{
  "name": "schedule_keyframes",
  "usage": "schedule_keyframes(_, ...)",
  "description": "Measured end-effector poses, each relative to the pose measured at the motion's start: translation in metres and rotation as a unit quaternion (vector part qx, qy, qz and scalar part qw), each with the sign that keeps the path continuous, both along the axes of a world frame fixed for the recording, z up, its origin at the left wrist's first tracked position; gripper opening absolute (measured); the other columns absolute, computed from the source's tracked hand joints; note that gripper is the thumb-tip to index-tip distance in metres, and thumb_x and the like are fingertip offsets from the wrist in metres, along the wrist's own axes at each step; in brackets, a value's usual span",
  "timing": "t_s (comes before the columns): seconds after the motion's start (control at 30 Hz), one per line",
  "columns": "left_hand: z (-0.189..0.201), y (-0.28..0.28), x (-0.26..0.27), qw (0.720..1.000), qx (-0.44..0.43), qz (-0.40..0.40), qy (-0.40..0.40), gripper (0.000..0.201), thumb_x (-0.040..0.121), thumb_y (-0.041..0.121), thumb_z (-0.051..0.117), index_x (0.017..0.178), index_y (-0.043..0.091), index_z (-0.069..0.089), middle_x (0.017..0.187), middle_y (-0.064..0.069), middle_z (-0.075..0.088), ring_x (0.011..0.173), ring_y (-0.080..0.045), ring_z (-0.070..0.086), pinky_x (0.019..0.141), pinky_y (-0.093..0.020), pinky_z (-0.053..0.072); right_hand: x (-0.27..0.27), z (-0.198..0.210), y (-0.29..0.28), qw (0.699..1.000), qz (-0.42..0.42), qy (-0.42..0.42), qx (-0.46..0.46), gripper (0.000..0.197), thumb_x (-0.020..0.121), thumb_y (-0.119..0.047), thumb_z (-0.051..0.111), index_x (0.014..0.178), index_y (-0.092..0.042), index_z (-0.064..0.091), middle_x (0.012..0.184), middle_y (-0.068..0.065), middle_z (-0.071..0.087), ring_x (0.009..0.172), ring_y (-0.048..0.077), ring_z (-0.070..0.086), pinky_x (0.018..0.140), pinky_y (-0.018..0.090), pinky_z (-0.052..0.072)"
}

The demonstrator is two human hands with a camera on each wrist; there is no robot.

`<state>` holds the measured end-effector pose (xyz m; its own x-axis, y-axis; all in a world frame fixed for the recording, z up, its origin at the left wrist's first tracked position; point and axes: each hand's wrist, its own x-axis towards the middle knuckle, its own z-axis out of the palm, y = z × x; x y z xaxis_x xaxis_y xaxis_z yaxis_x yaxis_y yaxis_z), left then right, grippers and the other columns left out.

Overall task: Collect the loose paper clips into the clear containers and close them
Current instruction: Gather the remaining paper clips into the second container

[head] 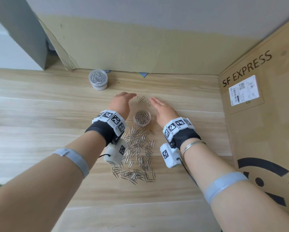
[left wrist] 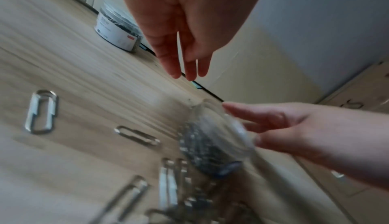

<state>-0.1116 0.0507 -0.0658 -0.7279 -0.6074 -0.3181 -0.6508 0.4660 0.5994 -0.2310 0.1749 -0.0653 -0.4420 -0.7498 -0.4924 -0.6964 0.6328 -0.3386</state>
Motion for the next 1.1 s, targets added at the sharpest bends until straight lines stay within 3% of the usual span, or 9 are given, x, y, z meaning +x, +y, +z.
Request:
schedule_keyframes(0.13, -0.011, -0.01, 0.003, 0.984, -0.061, -0.132, -0.104, 0.081, 0.079, -0.017, 0.03, 0.143, 0.033, 0.024, 0.153, 0.009, 0.022, 0.133, -0.029, 0.023, 0.109, -0.039, 0.028, -0.003, -0.005, -0.012, 0.995, 0.064, -0.01, 0.077, 0.09, 0.081, 0.02, 0.035, 0.149, -0.03, 0.002, 0.158, -0.013, -0.002, 0.147, 0.016, -0.003, 0.119, 0.034, 0.005)
schedule_keyframes(0.3, -0.011, -0.009, -0.01, 0.96, -0.098, -0.208, -0.157, 0.077, 0.086, -0.004, 0.036, 0.144, 0.039, 0.007, 0.155, 0.014, 0.003, 0.135, -0.032, 0.015, 0.111, -0.042, 0.023, -0.003, -0.012, -0.02, 0.993, 0.089, -0.006, 0.076, 0.087, 0.084, 0.015, 0.039, 0.149, -0.029, 0.002, 0.158, -0.014, -0.004, 0.147, 0.016, -0.006, 0.118, 0.033, 0.006)
schedule_keyframes(0.47, -0.021, -0.008, -0.009, 0.963, -0.094, -0.212, -0.137, 0.07, 0.087, 0.005, 0.047, 0.144, 0.033, 0.018, 0.151, 0.009, 0.02, 0.133, -0.027, 0.021, 0.112, -0.038, 0.029, -0.005, -0.012, -0.018, 0.995, 0.088, 0.001, 0.045, 0.079, 0.085, 0.014, 0.038, 0.149, -0.024, 0.013, 0.159, -0.011, 0.005, 0.147, 0.015, 0.002, 0.117, 0.027, 0.006)
schedule_keyframes(0.53, -0.024, -0.008, -0.002, 0.967, -0.082, -0.217, -0.11, 0.071, 0.083, 0.0, 0.049, 0.143, 0.028, 0.025, 0.147, 0.005, 0.028, 0.129, -0.025, 0.027, 0.108, -0.037, 0.035, -0.003, -0.01, -0.009, 0.999, 0.047, 0.02, -0.009, 0.064, 0.087, 0.011, 0.038, 0.144, -0.018, 0.032, 0.154, -0.004, 0.027, 0.143, 0.018, 0.021, 0.115, 0.024, 0.016)
schedule_keyframes(0.63, -0.02, -0.003, 0.012, 0.968, -0.071, -0.217, -0.1, 0.069, 0.081, -0.006, 0.048, 0.142, 0.023, 0.03, 0.145, 0.002, 0.034, 0.127, -0.023, 0.032, 0.108, -0.034, 0.035, 0.008, -0.01, 0.008, 0.998, -0.003, 0.032, -0.056, 0.05, 0.089, 0.008, 0.04, 0.133, -0.015, 0.051, 0.13, 0.003, 0.052, 0.123, 0.022, 0.044, 0.105, 0.03, 0.037)
schedule_keyframes(0.7, -0.018, 0.001, 0.022, 0.969, -0.075, -0.214, -0.101, 0.066, 0.083, -0.008, 0.045, 0.141, 0.021, 0.033, 0.144, 0.002, 0.036, 0.127, -0.022, 0.034, 0.108, -0.032, 0.034, 0.015, -0.011, 0.018, 0.998, 0.003, 0.036, -0.048, 0.051, 0.089, 0.01, 0.04, 0.131, -0.015, 0.053, 0.124, 0.004, 0.055, 0.119, 0.022, 0.047, 0.102, 0.031, 0.041)
schedule_keyframes(0.9, -0.019, 0.019, 0.055, 0.973, -0.06, -0.2, -0.1, 0.068, 0.081, -0.013, 0.042, 0.139, 0.023, 0.036, 0.14, 0.001, 0.04, 0.127, -0.021, 0.038, 0.107, -0.034, 0.038, 0.036, -0.003, 0.038, 0.999, -0.026, 0.009, -0.041, 0.046, 0.09, 0.009, 0.04, 0.128, -0.012, 0.056, 0.131, 0.005, 0.053, 0.12, 0.021, 0.05, 0.104, 0.025, 0.037)
schedule_keyframes(1.1, -0.016, 0.049, 0.07, 0.971, -0.037, -0.218, -0.088, 0.062, 0.084, -0.012, 0.04, 0.135, 0.022, 0.042, 0.138, 0.0, 0.043, 0.125, -0.022, 0.042, 0.104, -0.032, 0.04, 0.075, 0.0, 0.047, 0.999, -0.037, -0.013, -0.038, 0.035, 0.094, -0.001, 0.044, 0.122, -0.015, 0.06, 0.124, 0.003, 0.058, 0.106, 0.019, 0.059, 0.095, 0.026, 0.049)
